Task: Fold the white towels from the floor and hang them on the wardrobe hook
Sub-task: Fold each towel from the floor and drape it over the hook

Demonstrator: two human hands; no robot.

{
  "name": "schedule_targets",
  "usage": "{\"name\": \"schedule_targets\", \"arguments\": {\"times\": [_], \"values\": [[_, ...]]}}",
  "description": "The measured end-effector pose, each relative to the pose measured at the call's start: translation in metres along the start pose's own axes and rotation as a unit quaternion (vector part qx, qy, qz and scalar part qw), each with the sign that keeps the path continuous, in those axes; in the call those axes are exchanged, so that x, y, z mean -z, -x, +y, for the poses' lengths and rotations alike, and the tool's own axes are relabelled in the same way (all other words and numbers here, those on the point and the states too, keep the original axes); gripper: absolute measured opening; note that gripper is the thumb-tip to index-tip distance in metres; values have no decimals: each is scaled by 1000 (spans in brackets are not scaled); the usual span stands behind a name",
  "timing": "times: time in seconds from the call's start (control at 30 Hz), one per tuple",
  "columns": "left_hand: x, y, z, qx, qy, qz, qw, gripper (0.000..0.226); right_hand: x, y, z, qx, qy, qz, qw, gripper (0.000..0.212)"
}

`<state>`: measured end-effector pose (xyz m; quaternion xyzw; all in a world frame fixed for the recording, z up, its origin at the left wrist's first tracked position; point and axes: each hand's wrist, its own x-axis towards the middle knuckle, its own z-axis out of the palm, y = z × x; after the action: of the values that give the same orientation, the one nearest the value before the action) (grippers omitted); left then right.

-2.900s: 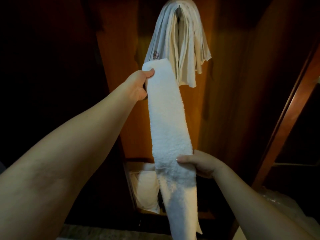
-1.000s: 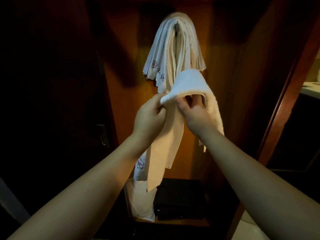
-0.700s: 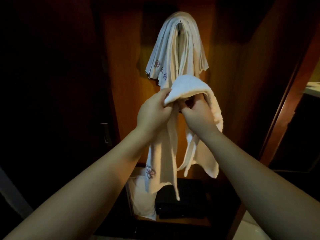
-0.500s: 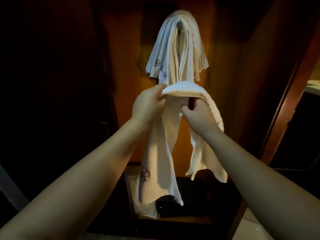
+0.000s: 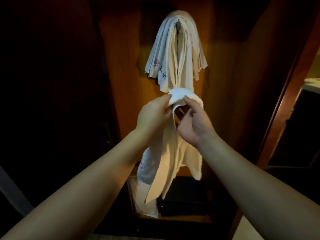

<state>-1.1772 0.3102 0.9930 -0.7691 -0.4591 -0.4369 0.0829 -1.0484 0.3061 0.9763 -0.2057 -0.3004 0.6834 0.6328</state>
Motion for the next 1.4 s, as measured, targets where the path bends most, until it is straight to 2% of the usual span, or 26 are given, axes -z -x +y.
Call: {"name": "schedule_targets", "arguments": {"times": [0.1, 0.17, 0.23, 0.37, 0.53, 0.63, 0.7, 0.77, 0.83, 0.9, 0.93, 1.0, 1.1, 1.13, 1.2, 1.27, 1.4], "values": [[-6, 7, 0, 9, 11, 3, 1000, 18, -4, 4, 5, -1, 15, 23, 1000, 72], [-11, 11, -4, 22, 9, -3, 1000, 23, -3, 3, 4, -11, 13, 23, 1000, 67], [-17, 16, -9, 42, 19, -33, 998, 42, -3, 3, 1, -31, 20, -5, 999, 57], [-27, 25, -15, 95, 70, -93, 989, 79, -4, 2, -2, -46, 87, -93, 991, 68], [-39, 30, -19, 155, 38, -30, 987, 85, -7, -2, 4, -2, 262, -96, 960, 66], [-45, 32, -17, 156, -6, 1, 988, 93, -11, -5, 5, -9, 313, -99, 945, 79], [-45, 31, -20, 167, -20, 6, 986, 76, -13, -8, 3, 0, 346, -76, 935, 96], [-39, 28, -25, 163, -41, -1, 986, 40, -14, -9, 0, 38, 378, -23, 925, 110], [-29, 22, -29, 145, -44, 0, 988, 22, -9, -12, -7, 90, 410, 53, 906, 109], [-18, 15, -30, 111, -30, 10, 993, 21, 2, -17, -10, 116, 403, 105, 902, 106], [-14, 11, -30, 91, -24, 10, 996, 21, 7, -20, -8, 118, 371, 107, 915, 103], [-9, 5, -28, 49, -9, -5, 999, 19, 11, -25, -2, 102, 296, 68, 947, 95], [-7, 0, -29, 13, -32, -33, 999, 19, 6, -30, 3, 68, 266, 30, 961, 94], [-8, 0, -31, 3, -52, -38, 998, 20, 5, -32, 3, 66, 267, 40, 961, 89], [-12, 3, -35, -14, -89, -42, 995, 23, 2, -36, -1, 68, 261, 66, 961, 65], [-18, 9, -36, -4, -105, -41, 994, 33, -3, -40, -3, 55, 230, 62, 970, 45], [-27, 23, -27, 47, -38, 32, 998, 38, -24, -45, -12, 46, 194, 38, 979, 53]]}}
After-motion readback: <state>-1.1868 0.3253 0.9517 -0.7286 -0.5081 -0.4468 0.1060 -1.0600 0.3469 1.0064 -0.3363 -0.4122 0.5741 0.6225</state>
